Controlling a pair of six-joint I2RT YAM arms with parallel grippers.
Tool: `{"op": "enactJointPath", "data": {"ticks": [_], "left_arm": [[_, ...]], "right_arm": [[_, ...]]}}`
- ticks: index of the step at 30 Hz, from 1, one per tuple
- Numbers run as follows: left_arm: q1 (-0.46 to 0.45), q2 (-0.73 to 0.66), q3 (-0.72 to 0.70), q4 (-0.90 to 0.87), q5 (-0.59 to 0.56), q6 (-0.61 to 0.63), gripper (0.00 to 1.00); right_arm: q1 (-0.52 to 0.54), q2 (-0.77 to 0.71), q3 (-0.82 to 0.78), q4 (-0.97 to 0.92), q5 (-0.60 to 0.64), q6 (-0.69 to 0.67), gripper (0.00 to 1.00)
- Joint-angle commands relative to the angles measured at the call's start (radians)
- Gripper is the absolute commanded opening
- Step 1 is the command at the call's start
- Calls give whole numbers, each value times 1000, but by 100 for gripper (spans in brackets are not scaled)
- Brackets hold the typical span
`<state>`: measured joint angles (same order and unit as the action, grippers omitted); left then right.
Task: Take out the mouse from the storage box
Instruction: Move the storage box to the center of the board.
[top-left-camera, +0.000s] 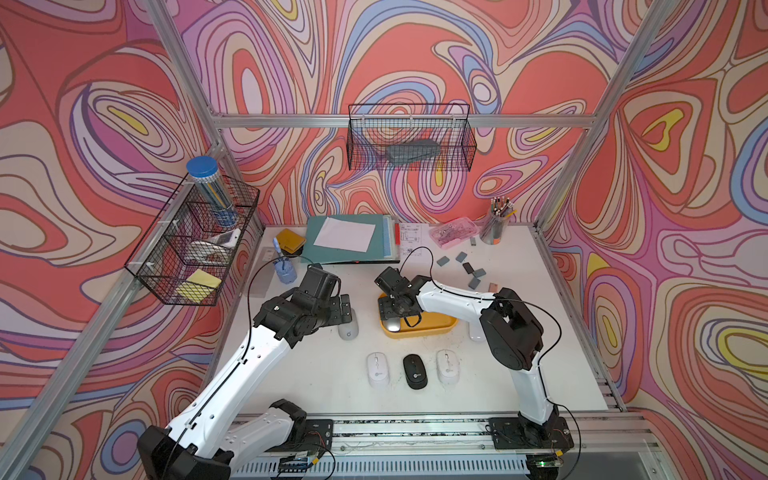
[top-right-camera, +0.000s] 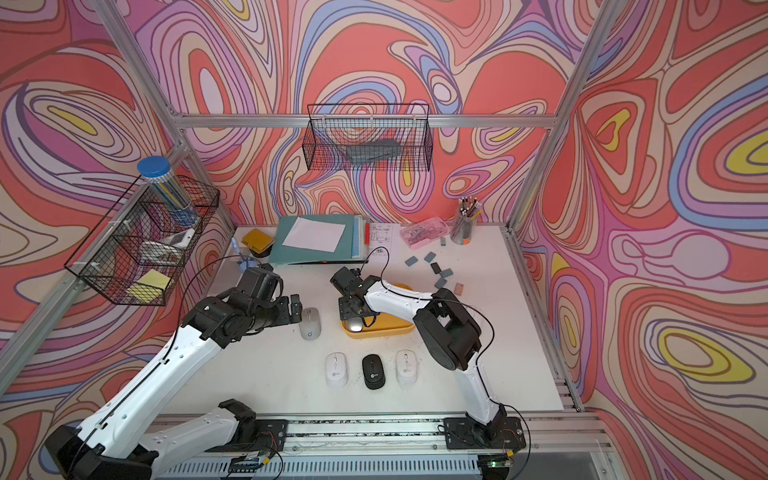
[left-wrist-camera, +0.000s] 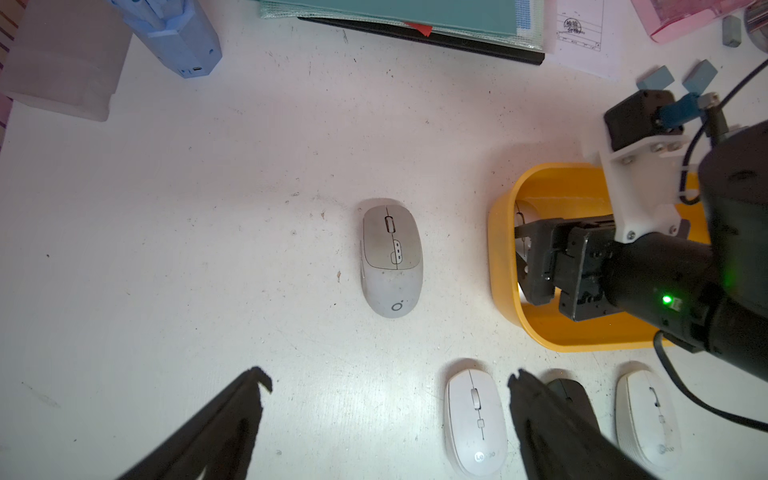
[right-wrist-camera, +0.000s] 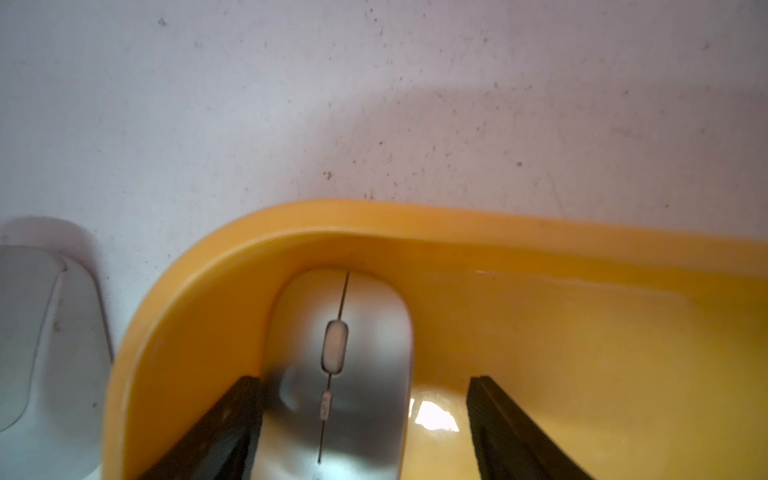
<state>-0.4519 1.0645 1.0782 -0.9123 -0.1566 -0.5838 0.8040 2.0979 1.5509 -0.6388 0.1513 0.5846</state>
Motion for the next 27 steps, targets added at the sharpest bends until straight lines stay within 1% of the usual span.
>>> {"op": "enactJointPath", "data": {"ticks": [1, 5, 11, 20, 27], "left_arm": [[4, 6, -6, 12, 5, 3, 96], [5, 8, -6, 12, 6, 3, 97], [4, 10, -5, 12, 5, 4, 97], [4, 11, -6, 13, 8, 3, 97], [4, 7, -8, 13, 5, 4, 97]], "right_arm": [[-41, 2, -65, -70, 47, -10, 78], [-52, -21, -78, -71, 59, -21, 78], [-54, -41, -58, -96, 52, -24, 78], [-53, -70, -92, -127, 59, -11, 76], [-54, -83, -86, -162, 115, 1, 75]]}}
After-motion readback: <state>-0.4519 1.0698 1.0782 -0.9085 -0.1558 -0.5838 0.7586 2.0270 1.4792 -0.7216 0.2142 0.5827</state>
